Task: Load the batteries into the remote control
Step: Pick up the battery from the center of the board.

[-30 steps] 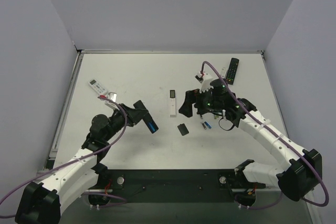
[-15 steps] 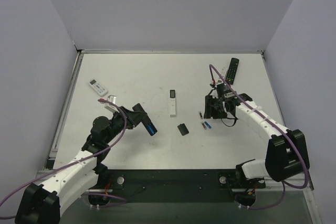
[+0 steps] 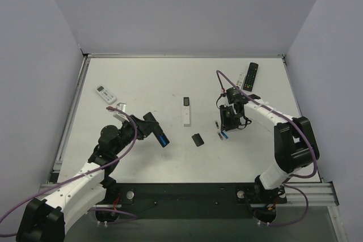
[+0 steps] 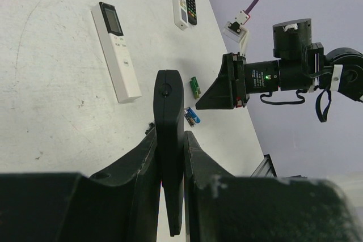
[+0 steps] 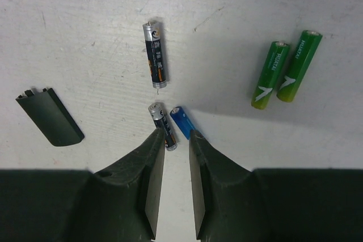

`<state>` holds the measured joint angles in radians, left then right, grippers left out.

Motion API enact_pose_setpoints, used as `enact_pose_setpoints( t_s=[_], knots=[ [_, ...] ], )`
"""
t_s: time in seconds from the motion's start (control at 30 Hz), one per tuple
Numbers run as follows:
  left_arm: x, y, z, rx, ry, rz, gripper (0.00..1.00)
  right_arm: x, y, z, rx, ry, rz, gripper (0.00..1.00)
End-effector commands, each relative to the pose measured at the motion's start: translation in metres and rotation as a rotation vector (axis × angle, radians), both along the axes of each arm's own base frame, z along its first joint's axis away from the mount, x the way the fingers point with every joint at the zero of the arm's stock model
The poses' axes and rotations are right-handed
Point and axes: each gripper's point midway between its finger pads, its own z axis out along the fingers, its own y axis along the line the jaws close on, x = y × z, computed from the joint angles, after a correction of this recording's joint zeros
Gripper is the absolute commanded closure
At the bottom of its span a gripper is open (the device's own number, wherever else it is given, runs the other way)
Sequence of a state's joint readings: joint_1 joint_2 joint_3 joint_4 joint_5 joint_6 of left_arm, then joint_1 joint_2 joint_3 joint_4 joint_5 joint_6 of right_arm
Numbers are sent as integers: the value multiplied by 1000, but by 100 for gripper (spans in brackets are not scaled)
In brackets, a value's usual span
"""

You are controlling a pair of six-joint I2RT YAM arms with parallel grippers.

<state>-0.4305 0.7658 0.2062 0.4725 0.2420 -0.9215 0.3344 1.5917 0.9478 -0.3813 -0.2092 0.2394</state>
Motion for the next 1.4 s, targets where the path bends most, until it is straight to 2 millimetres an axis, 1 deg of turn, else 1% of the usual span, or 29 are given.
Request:
enact_pose_setpoints(
  t_s=[0.0,0.43,0.63,0.7,0.83,0.87,0.93,0.97,1.03,1.13,1.17,1.23,1.27,1.3,1.33,1.37],
  knots=[
    [7,-3,34,-11,-95,-1,100,4,-3,1,-32,25,16,80],
    [9,-3,34,1,-96,0,100,2,-4,-15,-78,99,32,80],
    [9,-4,35,3,-96,0,100,-6,-13,-20,-121,135,20,80],
    [9,-4,35,4,-96,-3,100,-8,-15,-19,-129,135,15,82],
    [10,-4,35,7,-97,-3,100,-16,-22,-22,-150,157,2,83],
    [10,-4,36,6,-97,-3,100,-19,-23,-23,-155,162,-1,87],
    [10,-5,36,3,-95,-6,100,-20,-24,-22,-154,160,-9,90],
    [10,-5,38,1,-97,-6,100,-21,-22,-19,-146,151,-6,94],
    [10,-6,39,-4,-96,-9,100,-19,-20,-13,-130,131,-9,95],
    [11,-7,41,-18,-90,-8,100,-13,-13,9,-87,55,-12,99],
    [11,-7,42,-30,-85,-9,100,-9,-9,23,-69,3,-6,100],
    [13,-8,44,-44,-81,-5,100,-1,-3,42,-53,-68,-2,100],
    [13,-9,46,-62,-66,-4,100,3,0,58,-35,-127,-2,100],
    [15,-10,46,-71,-57,-5,100,9,8,70,-14,-180,10,100],
    [16,-11,52,-88,-61,-7,100,12,13,80,3,-220,17,100],
    [17,-12,54,-109,-47,-7,100,15,20,97,34,-277,23,100]
  ],
)
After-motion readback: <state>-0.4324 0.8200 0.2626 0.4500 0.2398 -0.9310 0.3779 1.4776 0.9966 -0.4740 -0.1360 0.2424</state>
